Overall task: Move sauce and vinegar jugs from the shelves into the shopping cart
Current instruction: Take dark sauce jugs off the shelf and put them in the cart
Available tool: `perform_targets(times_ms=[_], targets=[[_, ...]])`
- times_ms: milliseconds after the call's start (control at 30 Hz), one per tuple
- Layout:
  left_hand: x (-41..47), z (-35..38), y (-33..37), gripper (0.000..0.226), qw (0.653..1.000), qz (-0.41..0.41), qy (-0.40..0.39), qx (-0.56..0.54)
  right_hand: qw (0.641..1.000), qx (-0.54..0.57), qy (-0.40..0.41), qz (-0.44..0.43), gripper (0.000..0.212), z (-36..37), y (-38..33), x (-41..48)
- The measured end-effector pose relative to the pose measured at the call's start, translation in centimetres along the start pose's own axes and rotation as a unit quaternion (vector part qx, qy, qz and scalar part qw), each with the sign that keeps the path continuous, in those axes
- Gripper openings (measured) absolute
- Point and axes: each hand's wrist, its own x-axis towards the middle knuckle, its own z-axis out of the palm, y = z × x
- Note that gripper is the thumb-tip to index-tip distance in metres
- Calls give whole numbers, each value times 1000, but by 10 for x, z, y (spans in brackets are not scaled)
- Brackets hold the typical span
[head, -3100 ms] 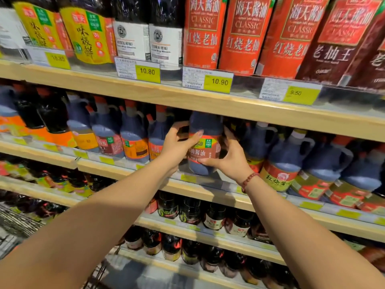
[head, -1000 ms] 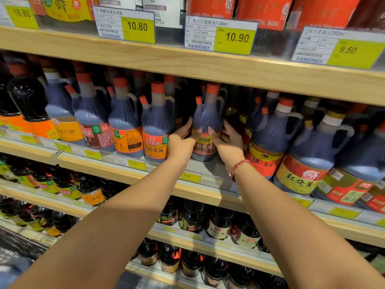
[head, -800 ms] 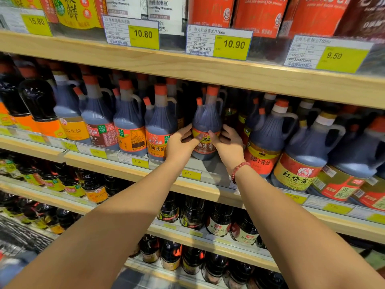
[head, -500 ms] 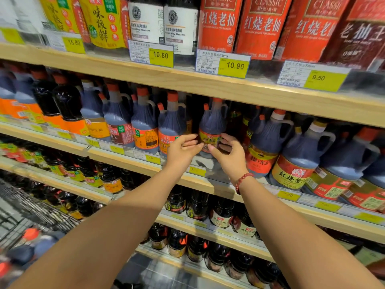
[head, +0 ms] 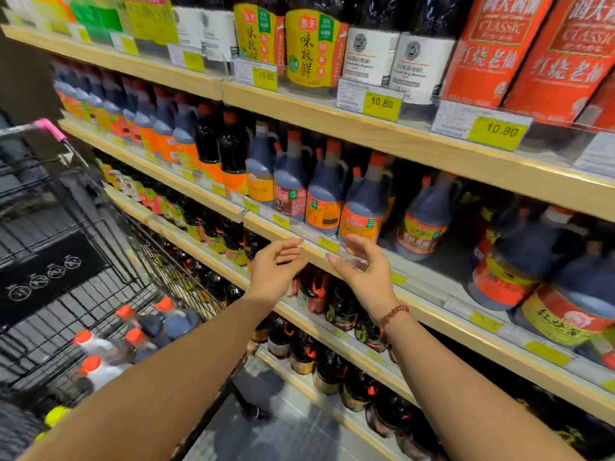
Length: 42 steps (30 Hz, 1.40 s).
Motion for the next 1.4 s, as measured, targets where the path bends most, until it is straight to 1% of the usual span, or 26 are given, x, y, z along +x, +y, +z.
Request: perform_targets(times_ms=[100, 200, 333, 467, 600, 700, 867, 1033, 1200, 1300, 1400], targets=[[0, -46, -12, 29, 999, -19, 48, 12, 999, 10, -42, 0, 44, 40, -2, -1], [-5, -96, -23, 30, 995, -23, 89, 35, 996, 5, -86, 7, 48, 84, -4, -2], [-21, -162, -46, 25, 990, -58, 117, 45, 989, -4, -144, 18, 49, 144, -1, -4], [-40, -227, -75, 24, 975, -86, 194, 65, 980, -7, -198, 33, 47, 210, 5, -11], [-59, -269, -90, 25, 959, -122, 242, 81, 970, -31, -239, 17, 46, 259, 13, -23], [-72, -286, -100, 22, 953, -131, 263, 80, 961, -11, -271, 59, 45, 284, 26, -30], [-89, -295, -122, 22, 942, -163, 283, 71, 935, -54, -340, 82, 51, 315, 45, -40], [-93, -295, -148, 31, 923, -209, 310, 94, 915, -57, -382, 119, 48, 341, 65, -53], [-84, -303, -165, 37, 929, -212, 251, 169, 890, -100, -419, 148, 41, 366, 96, -63], [-70, -311, -172, 40, 928, -221, 222, 202, 881, -110, -426, 176, 41, 382, 114, -66], [-61, -315, -181, 39, 925, -232, 221, 204, 879, -149, -414, 183, 36, 394, 130, -69]])
